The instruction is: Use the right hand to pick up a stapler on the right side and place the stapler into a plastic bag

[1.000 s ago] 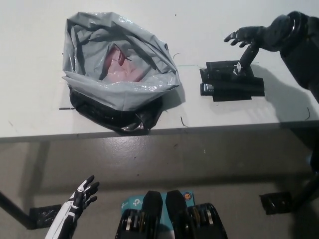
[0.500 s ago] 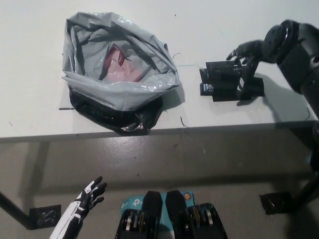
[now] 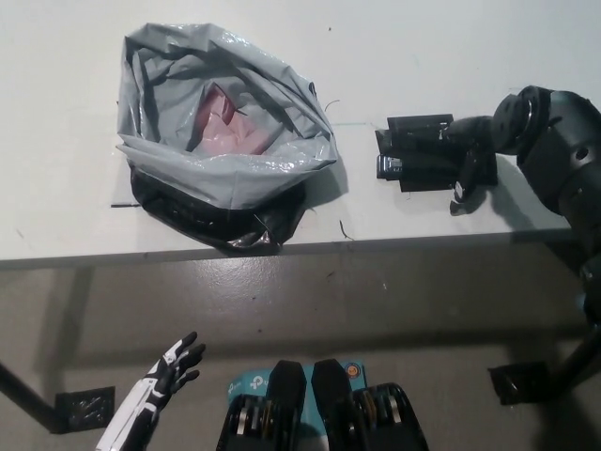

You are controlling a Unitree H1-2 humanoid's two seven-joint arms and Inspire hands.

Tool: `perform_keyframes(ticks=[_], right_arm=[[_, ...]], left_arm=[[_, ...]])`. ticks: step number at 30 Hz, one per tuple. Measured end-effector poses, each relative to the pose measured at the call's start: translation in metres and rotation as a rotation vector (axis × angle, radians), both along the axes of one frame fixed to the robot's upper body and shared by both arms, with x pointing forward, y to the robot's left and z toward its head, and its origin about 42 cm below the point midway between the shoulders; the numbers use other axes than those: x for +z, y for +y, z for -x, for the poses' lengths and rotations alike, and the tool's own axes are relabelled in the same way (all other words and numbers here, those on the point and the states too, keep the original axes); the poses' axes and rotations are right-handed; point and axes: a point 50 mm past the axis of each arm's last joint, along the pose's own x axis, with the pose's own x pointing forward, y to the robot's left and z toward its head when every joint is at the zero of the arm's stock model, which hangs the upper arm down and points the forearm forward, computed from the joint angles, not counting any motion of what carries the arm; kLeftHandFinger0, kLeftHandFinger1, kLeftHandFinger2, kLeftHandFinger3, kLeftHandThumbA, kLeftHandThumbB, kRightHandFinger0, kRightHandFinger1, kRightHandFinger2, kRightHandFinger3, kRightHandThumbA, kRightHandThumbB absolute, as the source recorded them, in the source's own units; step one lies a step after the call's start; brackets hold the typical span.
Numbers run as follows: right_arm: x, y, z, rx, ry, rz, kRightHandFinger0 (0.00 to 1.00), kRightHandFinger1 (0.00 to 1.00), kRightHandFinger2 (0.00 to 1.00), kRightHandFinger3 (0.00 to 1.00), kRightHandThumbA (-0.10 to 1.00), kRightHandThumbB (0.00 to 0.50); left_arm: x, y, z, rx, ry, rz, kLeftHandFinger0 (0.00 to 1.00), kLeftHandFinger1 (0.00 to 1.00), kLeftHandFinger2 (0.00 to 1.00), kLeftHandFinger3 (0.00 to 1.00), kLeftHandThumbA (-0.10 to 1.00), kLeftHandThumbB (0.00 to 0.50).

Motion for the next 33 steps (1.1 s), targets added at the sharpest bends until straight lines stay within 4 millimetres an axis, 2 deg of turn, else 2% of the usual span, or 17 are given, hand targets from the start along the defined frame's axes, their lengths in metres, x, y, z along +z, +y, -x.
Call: perform_keyframes(ticks=[3, 4, 5, 6, 9, 10, 11, 12, 13, 14, 16, 17, 18, 20, 23, 29, 33], right_arm=[[-0.003, 0.000, 0.000, 0.002, -0.018, -0.002, 1.00, 1.00, 1.00, 1.00, 0.86, 0.489], [-0.004, 0.000, 0.000, 0.000, -0.027, -0.009, 1.00, 1.00, 1.00, 1.00, 0.79, 0.470], [-0.006, -0.001, 0.001, -0.007, -0.043, -0.021, 1.00, 1.00, 1.00, 1.00, 0.78, 0.474], [-0.008, -0.001, 0.001, -0.010, -0.052, -0.027, 1.00, 1.00, 1.00, 1.00, 0.75, 0.443], [-0.015, -0.002, 0.002, -0.031, -0.102, -0.066, 1.00, 1.00, 1.00, 1.00, 0.72, 0.418], [-0.018, -0.003, 0.002, -0.037, -0.119, -0.076, 0.82, 0.91, 0.95, 1.00, 0.71, 0.404], [-0.019, -0.003, 0.002, -0.038, -0.124, -0.079, 0.65, 0.73, 0.79, 0.95, 0.72, 0.390], [-0.021, -0.004, 0.003, -0.045, -0.141, -0.088, 0.38, 0.50, 0.63, 0.80, 0.70, 0.382], [-0.021, -0.004, 0.003, -0.047, -0.148, -0.094, 0.09, 0.29, 0.45, 0.56, 0.67, 0.361], [-0.021, -0.004, 0.003, -0.047, -0.148, -0.094, 0.02, 0.25, 0.46, 0.50, 0.65, 0.340], [-0.023, -0.006, 0.003, -0.062, -0.204, -0.115, 0.00, 0.22, 0.45, 0.38, 0.54, 0.277], [-0.023, -0.007, 0.003, -0.070, -0.232, -0.125, 0.00, 0.21, 0.46, 0.37, 0.49, 0.248], [-0.024, -0.007, 0.003, -0.073, -0.242, -0.129, 0.00, 0.21, 0.46, 0.37, 0.49, 0.248], [-0.028, -0.009, 0.004, -0.089, -0.284, -0.149, 0.00, 0.27, 0.53, 0.47, 0.46, 0.210], [-0.035, -0.009, 0.006, -0.112, -0.330, -0.185, 0.03, 0.32, 0.58, 0.53, 0.41, 0.203], [-0.049, -0.011, 0.011, -0.139, -0.410, -0.246, 0.00, 0.29, 0.55, 0.53, 0.32, 0.195], [-0.052, -0.014, 0.013, -0.169, -0.464, -0.288, 0.00, 0.28, 0.54, 0.51, 0.28, 0.200]], left_arm=[[0.000, 0.000, -0.001, -0.004, -0.003, -0.004, 1.00, 1.00, 1.00, 1.00, 1.00, 0.350], [0.001, -0.001, -0.001, -0.004, -0.005, -0.005, 1.00, 1.00, 1.00, 1.00, 1.00, 0.342], [0.001, -0.001, -0.002, -0.006, -0.009, -0.007, 1.00, 1.00, 1.00, 1.00, 1.00, 0.342], [0.001, -0.001, -0.002, -0.006, -0.010, -0.008, 1.00, 1.00, 1.00, 1.00, 1.00, 0.341], [0.002, -0.001, -0.003, -0.006, -0.011, -0.010, 1.00, 1.00, 1.00, 1.00, 1.00, 0.340], [0.001, -0.001, -0.004, -0.006, -0.011, -0.011, 1.00, 1.00, 1.00, 1.00, 1.00, 0.339], [0.001, -0.001, -0.004, -0.006, -0.011, -0.011, 1.00, 1.00, 1.00, 1.00, 1.00, 0.338], [0.001, -0.001, -0.003, -0.006, -0.010, -0.011, 1.00, 1.00, 1.00, 1.00, 1.00, 0.338], [0.001, -0.001, -0.003, -0.006, -0.010, -0.012, 1.00, 1.00, 1.00, 1.00, 1.00, 0.329], [0.001, -0.001, -0.003, -0.006, -0.010, -0.012, 1.00, 1.00, 1.00, 1.00, 1.00, 0.337], [0.001, -0.001, -0.004, -0.007, -0.010, -0.015, 1.00, 1.00, 1.00, 1.00, 1.00, 0.353], [0.001, -0.001, -0.004, -0.007, -0.010, -0.017, 1.00, 1.00, 1.00, 1.00, 1.00, 0.352], [0.001, -0.001, -0.004, -0.007, -0.010, -0.018, 1.00, 1.00, 1.00, 1.00, 1.00, 0.352], [0.001, -0.001, -0.004, -0.008, -0.011, -0.021, 1.00, 1.00, 1.00, 1.00, 1.00, 0.347], [0.002, -0.001, -0.005, -0.009, -0.013, -0.027, 1.00, 1.00, 1.00, 1.00, 1.00, 0.347], [0.004, -0.002, -0.009, -0.015, -0.024, -0.039, 1.00, 1.00, 1.00, 1.00, 1.00, 0.343], [0.009, -0.002, -0.013, -0.028, -0.040, -0.050, 1.00, 1.00, 1.00, 1.00, 1.00, 0.303]])
